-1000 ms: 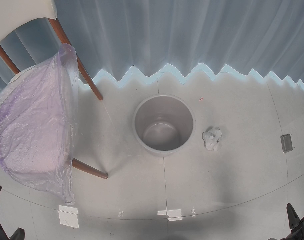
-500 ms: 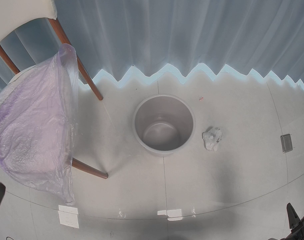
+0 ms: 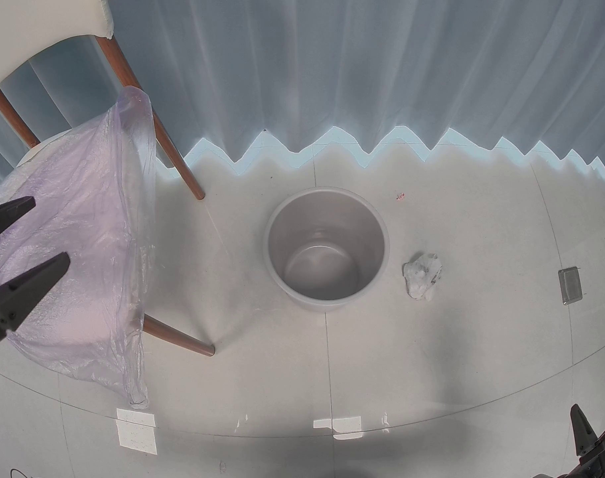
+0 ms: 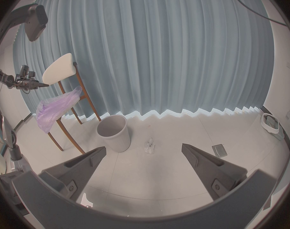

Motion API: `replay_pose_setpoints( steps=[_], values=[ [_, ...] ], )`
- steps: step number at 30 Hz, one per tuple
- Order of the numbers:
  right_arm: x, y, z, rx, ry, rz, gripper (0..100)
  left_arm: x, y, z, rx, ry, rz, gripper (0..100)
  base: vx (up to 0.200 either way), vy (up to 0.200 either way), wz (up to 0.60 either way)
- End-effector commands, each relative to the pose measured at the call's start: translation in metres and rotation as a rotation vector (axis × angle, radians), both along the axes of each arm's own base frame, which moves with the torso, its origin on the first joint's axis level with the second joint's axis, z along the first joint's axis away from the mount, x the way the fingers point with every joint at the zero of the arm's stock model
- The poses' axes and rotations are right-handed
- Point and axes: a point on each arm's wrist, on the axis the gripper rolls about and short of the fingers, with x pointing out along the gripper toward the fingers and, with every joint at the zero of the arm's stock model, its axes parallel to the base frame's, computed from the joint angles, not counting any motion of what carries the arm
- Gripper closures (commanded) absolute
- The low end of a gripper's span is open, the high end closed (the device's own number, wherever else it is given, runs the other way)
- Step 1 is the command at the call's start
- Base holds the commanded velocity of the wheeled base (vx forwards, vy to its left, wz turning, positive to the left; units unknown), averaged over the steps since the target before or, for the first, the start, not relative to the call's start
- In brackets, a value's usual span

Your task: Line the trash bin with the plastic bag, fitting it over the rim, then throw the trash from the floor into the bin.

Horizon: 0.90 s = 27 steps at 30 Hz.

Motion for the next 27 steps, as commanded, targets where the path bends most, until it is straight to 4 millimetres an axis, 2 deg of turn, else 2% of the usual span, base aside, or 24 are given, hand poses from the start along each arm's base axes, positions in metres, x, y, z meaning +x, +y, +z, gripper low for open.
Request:
replay_pose_setpoints(
  steps=[1, 2, 5, 7, 8, 9, 13, 15, 21, 27],
  values=[
    [0.0, 0.0, -0.004, 0.0, -0.002, 0.001, 0, 0.044, -0.022, 0.002, 0.055, 0.073, -0.03, 0, 0.0, 0.0, 0.0],
    [0.0, 0.0, -0.005, 0.0, -0.001, 0.001, 0, 0.045, -0.024, 0.002, 0.057, 0.074, -0.03, 0, 0.0, 0.0, 0.0],
    [0.0, 0.0, -0.005, 0.0, -0.001, 0.001, 0, 0.052, -0.049, -0.002, 0.092, 0.105, 0.003, 0, 0.0, 0.0, 0.0],
    [0.0, 0.0, -0.004, 0.0, -0.002, 0.001, 0, 0.052, -0.05, -0.002, 0.093, 0.106, 0.006, 0, 0.0, 0.0, 0.0],
    [0.0, 0.0, -0.005, 0.0, -0.001, 0.001, 0, 0.06, -0.068, -0.007, 0.13, 0.133, 0.06, 0, 0.0, 0.0, 0.0],
    [0.0, 0.0, -0.005, 0.0, -0.001, 0.001, 0, 0.062, -0.071, -0.009, 0.139, 0.141, 0.077, 0, 0.0, 0.0, 0.0],
    [0.0, 0.0, -0.005, 0.0, -0.001, 0.001, 0, 0.073, -0.076, -0.017, 0.185, 0.167, 0.139, 0, 0.0, 0.0, 0.0],
    [0.0, 0.0, -0.005, 0.0, -0.001, 0.001, 0, 0.082, -0.08, -0.024, 0.267, 0.164, 0.206, 0, 0.0, 0.0, 0.0],
    [0.0, 0.0, -0.005, 0.0, -0.001, 0.001, 0, 0.101, -0.083, -0.031, 0.455, 0.127, 0.414, 0, 0.0, 0.0, 0.0],
    [0.0, 0.0, -0.005, 0.0, -0.001, 0.001, 0, 0.123, -0.094, -0.034, 0.537, 0.085, 0.514, 0, 0.0, 0.0, 0.0]
  ],
)
